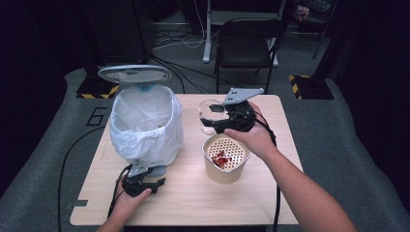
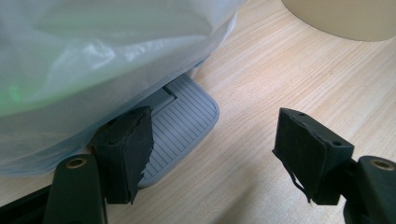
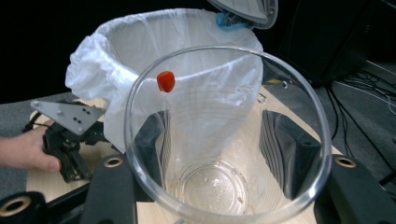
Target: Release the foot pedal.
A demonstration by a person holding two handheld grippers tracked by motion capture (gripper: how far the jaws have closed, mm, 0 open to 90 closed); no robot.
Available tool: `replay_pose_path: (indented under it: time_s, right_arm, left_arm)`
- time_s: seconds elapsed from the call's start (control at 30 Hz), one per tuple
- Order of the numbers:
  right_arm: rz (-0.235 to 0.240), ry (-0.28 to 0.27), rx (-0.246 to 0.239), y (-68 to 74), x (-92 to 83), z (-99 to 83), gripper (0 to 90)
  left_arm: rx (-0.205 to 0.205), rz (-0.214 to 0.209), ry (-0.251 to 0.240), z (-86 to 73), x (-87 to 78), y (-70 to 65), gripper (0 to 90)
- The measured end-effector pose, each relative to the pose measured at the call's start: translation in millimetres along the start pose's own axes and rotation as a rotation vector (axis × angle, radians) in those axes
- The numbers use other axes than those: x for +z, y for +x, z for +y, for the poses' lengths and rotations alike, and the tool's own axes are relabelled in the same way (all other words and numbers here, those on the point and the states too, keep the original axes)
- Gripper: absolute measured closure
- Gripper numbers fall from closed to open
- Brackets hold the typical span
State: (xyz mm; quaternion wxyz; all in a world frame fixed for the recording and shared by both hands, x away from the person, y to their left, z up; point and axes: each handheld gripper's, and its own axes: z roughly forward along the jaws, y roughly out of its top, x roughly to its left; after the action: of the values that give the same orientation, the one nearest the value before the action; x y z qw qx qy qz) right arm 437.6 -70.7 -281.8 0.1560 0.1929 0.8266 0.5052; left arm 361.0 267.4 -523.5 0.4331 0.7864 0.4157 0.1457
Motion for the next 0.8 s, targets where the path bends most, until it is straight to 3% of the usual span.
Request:
replay_pose_path:
  time_s: [0.8]
  right_arm:
    - [0.054, -0.103, 0.043, 15.8, 31.8, 49.0, 43.7]
  left_arm:
    - [0.007, 0.010, 0.006, 0.1, -0.2, 0.0, 28.0]
